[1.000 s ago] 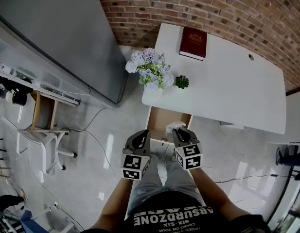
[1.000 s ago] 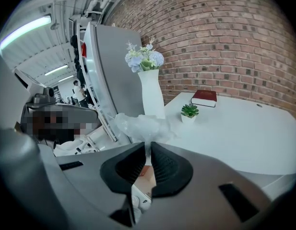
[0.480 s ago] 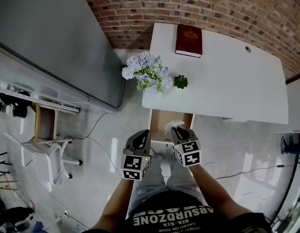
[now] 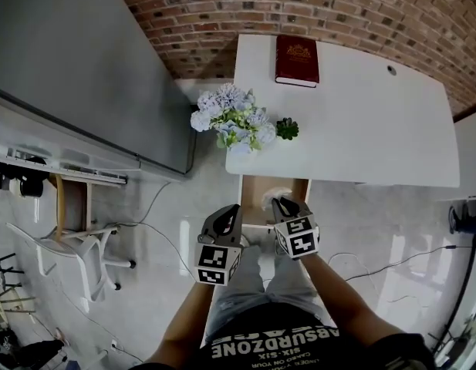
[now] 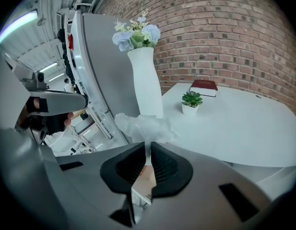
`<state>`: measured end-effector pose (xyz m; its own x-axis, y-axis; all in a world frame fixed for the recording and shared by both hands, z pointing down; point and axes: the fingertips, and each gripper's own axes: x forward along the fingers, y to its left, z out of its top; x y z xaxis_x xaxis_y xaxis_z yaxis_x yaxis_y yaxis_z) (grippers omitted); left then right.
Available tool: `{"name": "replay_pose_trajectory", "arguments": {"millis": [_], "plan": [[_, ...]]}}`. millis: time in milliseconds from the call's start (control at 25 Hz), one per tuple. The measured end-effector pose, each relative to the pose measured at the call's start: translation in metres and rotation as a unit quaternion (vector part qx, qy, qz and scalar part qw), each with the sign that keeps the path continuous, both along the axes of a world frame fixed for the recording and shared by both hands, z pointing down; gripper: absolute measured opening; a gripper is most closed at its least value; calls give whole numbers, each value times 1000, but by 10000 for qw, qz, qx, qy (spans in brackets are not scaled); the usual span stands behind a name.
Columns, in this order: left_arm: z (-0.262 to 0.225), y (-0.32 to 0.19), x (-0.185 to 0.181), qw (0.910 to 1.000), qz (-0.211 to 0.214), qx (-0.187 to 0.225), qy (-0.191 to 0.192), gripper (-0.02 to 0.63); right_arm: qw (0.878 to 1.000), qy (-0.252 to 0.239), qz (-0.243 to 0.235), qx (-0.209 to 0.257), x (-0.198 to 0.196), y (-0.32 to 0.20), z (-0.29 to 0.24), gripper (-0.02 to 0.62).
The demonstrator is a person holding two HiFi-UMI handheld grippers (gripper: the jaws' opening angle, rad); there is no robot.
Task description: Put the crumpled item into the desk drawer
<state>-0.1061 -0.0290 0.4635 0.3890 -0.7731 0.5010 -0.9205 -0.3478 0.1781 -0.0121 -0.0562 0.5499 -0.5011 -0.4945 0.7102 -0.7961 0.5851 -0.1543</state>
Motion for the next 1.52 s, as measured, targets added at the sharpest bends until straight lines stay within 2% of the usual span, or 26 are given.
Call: {"name": "replay_pose_trajectory", "arguments": {"millis": [600, 1520], "plan": [[24, -7, 1, 9996, 209, -170, 0, 5, 9992, 274, -63, -268, -6, -11, 41, 26], [80, -10, -1, 9990, 178, -417, 21, 5, 9957, 658, -167, -630, -2, -17, 110, 26]]}}
